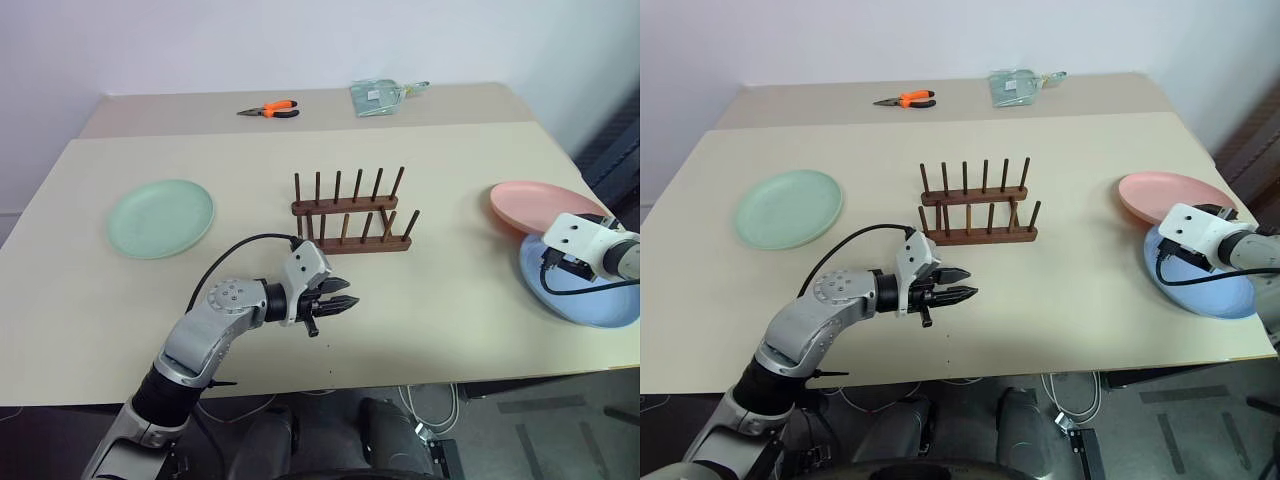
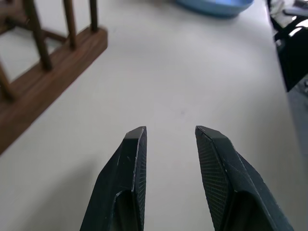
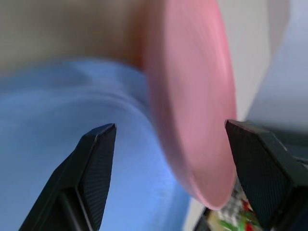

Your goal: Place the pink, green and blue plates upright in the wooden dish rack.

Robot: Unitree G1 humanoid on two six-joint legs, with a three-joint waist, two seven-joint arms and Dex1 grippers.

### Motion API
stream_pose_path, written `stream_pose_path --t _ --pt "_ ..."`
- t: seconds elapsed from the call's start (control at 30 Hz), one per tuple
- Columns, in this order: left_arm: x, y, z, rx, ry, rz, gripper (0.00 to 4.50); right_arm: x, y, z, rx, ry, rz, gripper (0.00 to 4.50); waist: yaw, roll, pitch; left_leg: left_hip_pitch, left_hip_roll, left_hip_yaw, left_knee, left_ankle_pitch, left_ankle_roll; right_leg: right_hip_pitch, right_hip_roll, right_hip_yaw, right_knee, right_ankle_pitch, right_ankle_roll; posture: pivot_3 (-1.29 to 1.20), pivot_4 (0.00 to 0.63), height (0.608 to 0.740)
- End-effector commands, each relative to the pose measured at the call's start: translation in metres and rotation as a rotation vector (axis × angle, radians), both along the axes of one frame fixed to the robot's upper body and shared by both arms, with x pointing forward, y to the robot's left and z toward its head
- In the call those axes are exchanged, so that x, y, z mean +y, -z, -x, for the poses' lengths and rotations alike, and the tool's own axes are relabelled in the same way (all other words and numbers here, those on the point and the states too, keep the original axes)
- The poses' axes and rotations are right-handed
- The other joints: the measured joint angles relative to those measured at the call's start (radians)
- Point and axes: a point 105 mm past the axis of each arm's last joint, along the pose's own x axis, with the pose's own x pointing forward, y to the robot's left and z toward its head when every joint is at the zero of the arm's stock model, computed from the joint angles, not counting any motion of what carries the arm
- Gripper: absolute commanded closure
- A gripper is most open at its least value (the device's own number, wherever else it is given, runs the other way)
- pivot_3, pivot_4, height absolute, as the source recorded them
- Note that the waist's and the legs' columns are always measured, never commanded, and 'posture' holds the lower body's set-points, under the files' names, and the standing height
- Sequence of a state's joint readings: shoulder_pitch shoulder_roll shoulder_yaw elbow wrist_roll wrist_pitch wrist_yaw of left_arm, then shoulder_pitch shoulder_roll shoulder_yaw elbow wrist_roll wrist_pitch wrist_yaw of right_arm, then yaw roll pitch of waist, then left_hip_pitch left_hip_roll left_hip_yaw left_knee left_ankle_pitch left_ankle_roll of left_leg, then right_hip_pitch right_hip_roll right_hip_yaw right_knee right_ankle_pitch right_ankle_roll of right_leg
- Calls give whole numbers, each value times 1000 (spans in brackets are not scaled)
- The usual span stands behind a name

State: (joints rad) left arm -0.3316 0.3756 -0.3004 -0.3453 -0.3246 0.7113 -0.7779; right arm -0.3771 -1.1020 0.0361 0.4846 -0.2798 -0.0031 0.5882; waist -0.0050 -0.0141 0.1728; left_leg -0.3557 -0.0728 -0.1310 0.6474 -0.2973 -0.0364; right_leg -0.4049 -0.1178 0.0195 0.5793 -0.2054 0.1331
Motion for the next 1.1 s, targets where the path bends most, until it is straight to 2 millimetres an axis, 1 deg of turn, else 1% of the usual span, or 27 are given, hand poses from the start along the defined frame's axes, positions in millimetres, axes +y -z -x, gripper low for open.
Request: stream_pose_path --t 0.03,0.07,0.1,0.13,0.17,0.2,0.27,0.37,0.4,0.43,0.47,0.5,0.53,0.57,0.6,0.63,0.67,0.7,0.77,0.8,0.87,0.97,1.1 --pt "-2 -17 0 -63 15 43 2899 -8 1 -8 -36 2 70 2118 -5 0 0 0 0 0 0 0 0 0 0 0 0 0 0 0 150 740" --pt "-1 -18 0 -75 11 42 2899 -8 1 -9 -42 -1 74 2727 -6 0 0 0 0 0 0 0 0 0 0 0 0 0 0 0 150 740" --pt "1 -19 -1 -86 6 42 2899 -8 1 -10 -52 -3 73 3133 -6 0 0 0 0 0 0 0 0 0 0 0 0 0 0 0 150 740" --pt "2 -20 -2 -92 -3 41 2899 -6 0 -11 -60 -7 71 3721 -6 0 0 0 0 0 0 0 0 0 0 0 0 0 0 0 150 740" --pt "3 -20 -3 -96 -10 42 2899 -5 -2 -12 -68 -13 70 4219 -6 0 0 0 0 0 0 0 0 0 0 0 0 0 0 0 150 740" --pt "5 -21 -3 -100 -16 39 2899 -2 -6 -13 -81 -21 71 4472 -6 0 0 0 0 0 0 0 0 0 0 1 0 0 0 0 150 740" --pt "8 -20 -5 -105 -28 28 2899 3 -16 -15 -120 -45 78 4472 -6 0 0 0 -1 0 0 0 0 0 0 1 0 0 0 0 150 740" --pt "11 -18 -7 -112 -42 14 2899 17 -39 -16 -207 -100 76 4472 -9 1 0 0 0 0 0 0 0 0 0 1 0 0 0 0 150 740" --pt "13 -17 -8 -115 -47 12 2899 24 -50 -16 -244 -121 66 4472 -8 1 0 0 0 0 0 0 0 0 0 1 0 0 0 0 150 740" --pt "16 -18 -9 -120 -58 9 2899 43 -72 -17 -326 -168 -23 4472 -7 1 0 0 0 0 0 0 0 0 0 1 0 0 1 0 150 740" --pt "19 -18 -11 -123 -69 8 2899 65 -94 -16 -404 -225 -163 4472 -8 2 1 0 0 0 0 0 0 0 0 1 0 0 2 0 150 740" --pt "23 -20 -13 -125 -83 10 2899 88 -115 -12 -473 -287 -351 4472 -11 2 1 0 0 0 0 0 0 0 0 1 0 0 3 0 150 740" --pt "26 -21 -15 -125 -94 14 2899 110 -130 -6 -500 -343 -550 4472 -13 2 1 0 0 0 0 0 0 0 1 2 0 1 4 0 150 740" --pt "29 -22 -17 -127 -102 17 2899 129 -138 2 -488 -394 -743 4472 -13 2 1 0 1 -1 -1 0 0 0 2 2 1 1 4 0 150 740" --pt "32 -24 -18 -130 -108 18 2899 153 -148 14 -457 -495 -953 4472 -10 2 1 1 2 -3 0 0 0 0 3 2 1 1 5 0 150 740" --pt "37 -25 -21 -133 -117 17 2899 170 -155 21 -426 -542 -1187 4472 -6 1 1 1 2 -5 0 0 0 0 3 2 1 1 4 0 150 740" --pt "40 -26 -23 -136 -123 17 2899 181 -159 26 -389 -566 -1332 4472 -4 -1 1 0 2 -7 0 0 0 0 3 0 2 2 3 0 150 740" --pt "43 -27 -25 -137 -127 14 2899 191 -159 31 -354 -589 -1405 4472 1 -1 1 0 3 -9 0 0 0 1 4 -1 1 2 2 0 150 740" --pt "47 -27 -27 -142 -130 6 2899 206 -151 37 -274 -596 -1472 4472 19 -1 0 -1 2 -10 0 0 0 1 3 -1 1 1 -1 0 150 740" --pt "48 -27 -27 -143 -130 5 2899 210 -148 39 -247 -593 -1494 4472 24 -1 0 -1 1 -10 0 0 0 1 2 -1 0 0 -1 0 150 740" --pt "48 -27 -28 -146 -129 3 2899 212 -145 39 -221 -564 -1543 4472 29 -1 1 -3 0 -9 1 0 0 0 0 -1 -1 0 -1 0 150 740" --pt "47 -27 -26 -150 -127 2 2899 212 -135 32 -181 -501 -1579 4472 28 -1 1 -3 -1 -7 1 -1 2 -1 -1 1 -2 0 0 0 150 740" --pt "45 -26 -24 -152 -127 4 2899 213 -122 30 -133 -454 -1572 4472 18 -1 1 -3 0 -6 -1 -1 2 -2 1 -1 0 2 2 0 150 740"
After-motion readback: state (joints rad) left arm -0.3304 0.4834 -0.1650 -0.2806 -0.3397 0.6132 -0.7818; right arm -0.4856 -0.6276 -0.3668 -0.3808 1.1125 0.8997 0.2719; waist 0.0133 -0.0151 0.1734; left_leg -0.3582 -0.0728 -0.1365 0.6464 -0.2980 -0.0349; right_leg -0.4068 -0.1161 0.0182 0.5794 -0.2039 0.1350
